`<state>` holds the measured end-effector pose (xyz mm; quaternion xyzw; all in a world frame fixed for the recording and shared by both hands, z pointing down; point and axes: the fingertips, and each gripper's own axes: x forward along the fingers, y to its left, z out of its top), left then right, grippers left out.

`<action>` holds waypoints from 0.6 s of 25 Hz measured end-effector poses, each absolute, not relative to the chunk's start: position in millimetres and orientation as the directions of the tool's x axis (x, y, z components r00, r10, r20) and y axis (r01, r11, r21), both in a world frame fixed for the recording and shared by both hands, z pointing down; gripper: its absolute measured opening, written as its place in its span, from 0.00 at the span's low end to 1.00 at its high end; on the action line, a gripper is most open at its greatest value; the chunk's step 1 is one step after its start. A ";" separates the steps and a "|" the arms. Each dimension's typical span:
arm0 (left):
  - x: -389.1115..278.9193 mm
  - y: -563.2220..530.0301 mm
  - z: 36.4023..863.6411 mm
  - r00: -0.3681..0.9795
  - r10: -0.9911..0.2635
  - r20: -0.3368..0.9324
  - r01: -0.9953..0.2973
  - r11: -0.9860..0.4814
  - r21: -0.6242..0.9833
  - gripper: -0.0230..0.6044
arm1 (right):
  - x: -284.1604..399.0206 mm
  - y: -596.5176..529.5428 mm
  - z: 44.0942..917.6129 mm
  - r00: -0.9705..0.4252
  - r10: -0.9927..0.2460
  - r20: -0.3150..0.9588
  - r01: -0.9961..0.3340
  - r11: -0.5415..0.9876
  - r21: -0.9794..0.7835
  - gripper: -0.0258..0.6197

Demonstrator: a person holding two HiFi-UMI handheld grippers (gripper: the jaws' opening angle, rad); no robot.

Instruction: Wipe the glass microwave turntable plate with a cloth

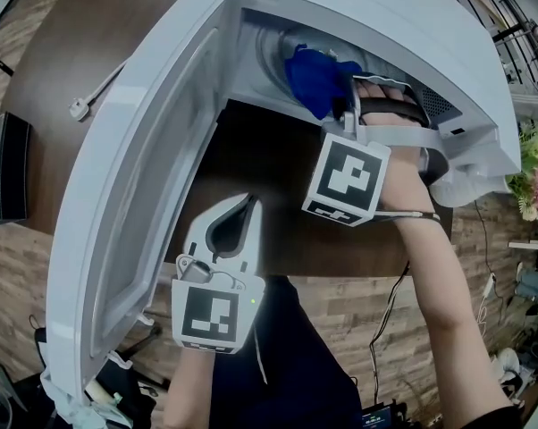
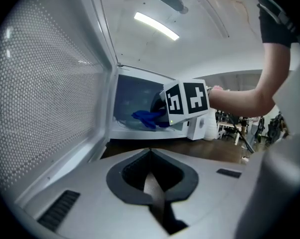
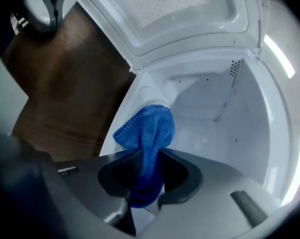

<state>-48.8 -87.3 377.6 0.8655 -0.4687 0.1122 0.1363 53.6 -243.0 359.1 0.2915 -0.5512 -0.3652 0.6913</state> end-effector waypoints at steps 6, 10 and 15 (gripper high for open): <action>-50.3 -83.4 380.4 0.534 -0.780 0.326 -0.844 -0.518 0.142 0.05 | 39.5 -227.0 373.0 0.107 -0.821 0.561 0.233 0.569 0.789 0.17; -49.9 -82.2 378.4 0.534 -0.782 0.323 -0.844 -0.518 0.140 0.05 | 46.0 -228.6 380.9 0.140 -0.826 0.546 0.288 0.562 0.776 0.17; -51.6 -82.4 378.5 0.530 -0.784 0.323 -0.846 -0.514 0.141 0.05 | 61.7 -232.3 383.9 0.186 -0.820 0.541 0.342 0.570 0.747 0.17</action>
